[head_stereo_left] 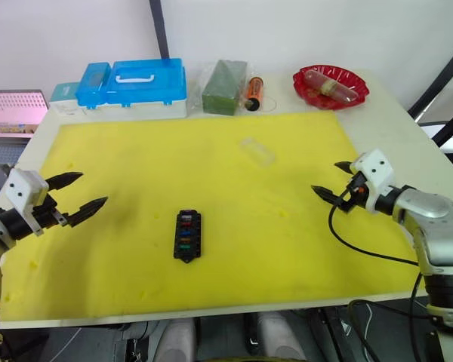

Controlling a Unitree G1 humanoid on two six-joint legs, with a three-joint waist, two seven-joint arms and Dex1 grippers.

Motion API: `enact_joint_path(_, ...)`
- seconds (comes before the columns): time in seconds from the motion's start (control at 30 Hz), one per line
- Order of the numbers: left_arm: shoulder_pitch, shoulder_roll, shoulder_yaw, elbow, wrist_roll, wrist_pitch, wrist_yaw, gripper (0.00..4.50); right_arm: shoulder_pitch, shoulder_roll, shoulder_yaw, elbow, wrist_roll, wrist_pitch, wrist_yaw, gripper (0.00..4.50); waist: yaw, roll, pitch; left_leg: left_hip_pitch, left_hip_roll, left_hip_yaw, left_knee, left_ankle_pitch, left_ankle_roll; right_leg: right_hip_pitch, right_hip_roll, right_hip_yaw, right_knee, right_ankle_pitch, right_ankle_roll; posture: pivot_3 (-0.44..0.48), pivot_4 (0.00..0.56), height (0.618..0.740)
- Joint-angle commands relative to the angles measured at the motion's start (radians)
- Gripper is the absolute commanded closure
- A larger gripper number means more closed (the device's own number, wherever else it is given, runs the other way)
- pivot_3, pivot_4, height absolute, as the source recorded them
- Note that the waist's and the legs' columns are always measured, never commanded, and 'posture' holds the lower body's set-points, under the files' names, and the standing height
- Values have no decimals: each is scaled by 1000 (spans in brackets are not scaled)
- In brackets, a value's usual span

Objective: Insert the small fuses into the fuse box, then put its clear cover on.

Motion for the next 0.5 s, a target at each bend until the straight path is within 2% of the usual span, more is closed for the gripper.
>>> enact_joint_path(0.03, -77, -9, 4, -85, -59, 36, 23, 0, -65, 19, 3, -28, 36, 30, -17, 27, 2, -1, 0, 0, 0, 0, 0, 0, 0, 0, 0, 0, 0, 1, 1, 0, 150, 740)
enact_joint_path(0.23, -235, 4, -110, -255, -131, 203, -17, 0, -187, 68, 80, -55, 50, 115, -35, 27, 1, -2, 1, 0, 0, -1, 1, 0, 0, 0, 0, 0, 1, 1, 1, 0, 150, 740)
enact_joint_path(0.33, -307, -15, -179, -313, -151, 258, -32, 0, -258, 129, 138, -35, 42, 141, -57, 27, -7, -1, 1, 0, 0, -1, 1, 0, 0, 0, 1, 0, 1, 1, 1, 0, 150, 740)
enact_joint_path(0.5, -346, -52, -288, -378, -147, 289, -74, 0, -364, 235, 208, 94, -7, 104, -120, 27, -8, -1, 1, 0, 0, -1, 0, 0, 0, 0, 1, 0, 2, 1, 1, 0, 150, 740)
